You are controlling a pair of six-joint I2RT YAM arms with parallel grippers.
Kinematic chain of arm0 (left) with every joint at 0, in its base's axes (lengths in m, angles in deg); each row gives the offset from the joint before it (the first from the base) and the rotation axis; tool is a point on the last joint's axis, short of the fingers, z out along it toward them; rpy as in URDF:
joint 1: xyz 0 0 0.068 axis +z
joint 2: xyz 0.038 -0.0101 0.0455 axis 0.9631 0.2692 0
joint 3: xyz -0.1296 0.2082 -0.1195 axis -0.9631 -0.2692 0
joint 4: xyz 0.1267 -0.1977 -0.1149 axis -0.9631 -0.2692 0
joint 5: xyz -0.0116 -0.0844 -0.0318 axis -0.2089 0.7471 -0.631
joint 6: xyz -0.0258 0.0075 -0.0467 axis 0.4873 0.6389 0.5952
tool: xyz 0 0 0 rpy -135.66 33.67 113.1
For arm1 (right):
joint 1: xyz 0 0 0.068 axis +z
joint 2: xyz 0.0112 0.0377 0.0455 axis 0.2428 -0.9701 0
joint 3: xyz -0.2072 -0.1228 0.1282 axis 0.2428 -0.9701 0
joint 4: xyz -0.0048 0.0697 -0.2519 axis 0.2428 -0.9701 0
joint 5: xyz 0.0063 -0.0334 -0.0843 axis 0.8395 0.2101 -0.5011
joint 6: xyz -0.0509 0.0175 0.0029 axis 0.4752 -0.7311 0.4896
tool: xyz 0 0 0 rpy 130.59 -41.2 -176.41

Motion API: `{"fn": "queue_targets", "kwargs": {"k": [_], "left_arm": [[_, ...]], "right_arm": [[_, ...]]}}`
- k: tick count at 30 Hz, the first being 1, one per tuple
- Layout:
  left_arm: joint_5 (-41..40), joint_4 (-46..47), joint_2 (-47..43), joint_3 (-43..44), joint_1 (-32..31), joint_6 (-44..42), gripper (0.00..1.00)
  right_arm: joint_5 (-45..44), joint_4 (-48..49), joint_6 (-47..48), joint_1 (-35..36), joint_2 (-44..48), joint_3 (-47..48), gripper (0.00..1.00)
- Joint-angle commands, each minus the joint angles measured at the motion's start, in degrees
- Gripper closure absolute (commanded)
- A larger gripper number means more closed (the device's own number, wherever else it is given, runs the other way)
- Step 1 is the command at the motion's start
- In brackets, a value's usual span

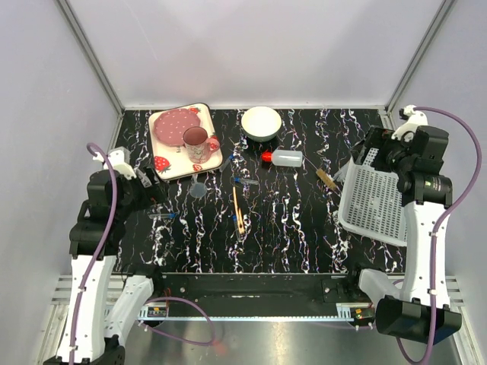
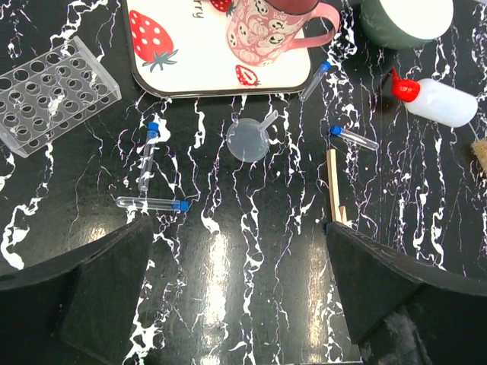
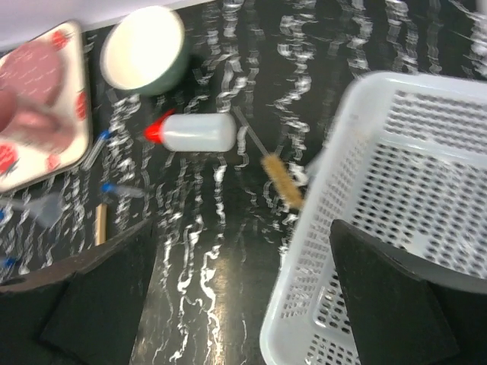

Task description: Organize the chemistry lab equipment

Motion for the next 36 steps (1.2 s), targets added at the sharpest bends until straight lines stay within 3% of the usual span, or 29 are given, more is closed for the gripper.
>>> {"fn": "queue_targets", "kwargs": {"k": [1,10,22,30,33,36], "left_arm": [[0.02,-3.26,2.21,3.45,0.37,-1.45,0.01],[0.99,-4.32,8.18,2.05,0.28,-2.06,0.01],[2.91,2.98,24.61,0.64,0.28,-8.91,0.03],[8.28,7.73,31.38,1.78,0.10,-10.05,0.07],[6.27,6.15,33.92,1.78,0.10,-9.89,0.07],[-1.36,4.48,36.91,1.96,0.19,-8.04,0.08]], "right_arm": [[20.54,5.18,6.28,0.58,-0.42,0.47,0.00],[38.58,-0.19,20.72,4.62,-0.25,-4.17,0.00],[41.14,0.87,28.54,5.68,-4.11,-12.10,0.00],[48.70,5.27,26.61,5.95,-11.05,-15.44,0.00],[49.49,5.36,26.78,6.03,-12.72,-15.61,0.00],[51.07,7.11,26.61,6.03,-13.43,-16.93,0.00]]}}
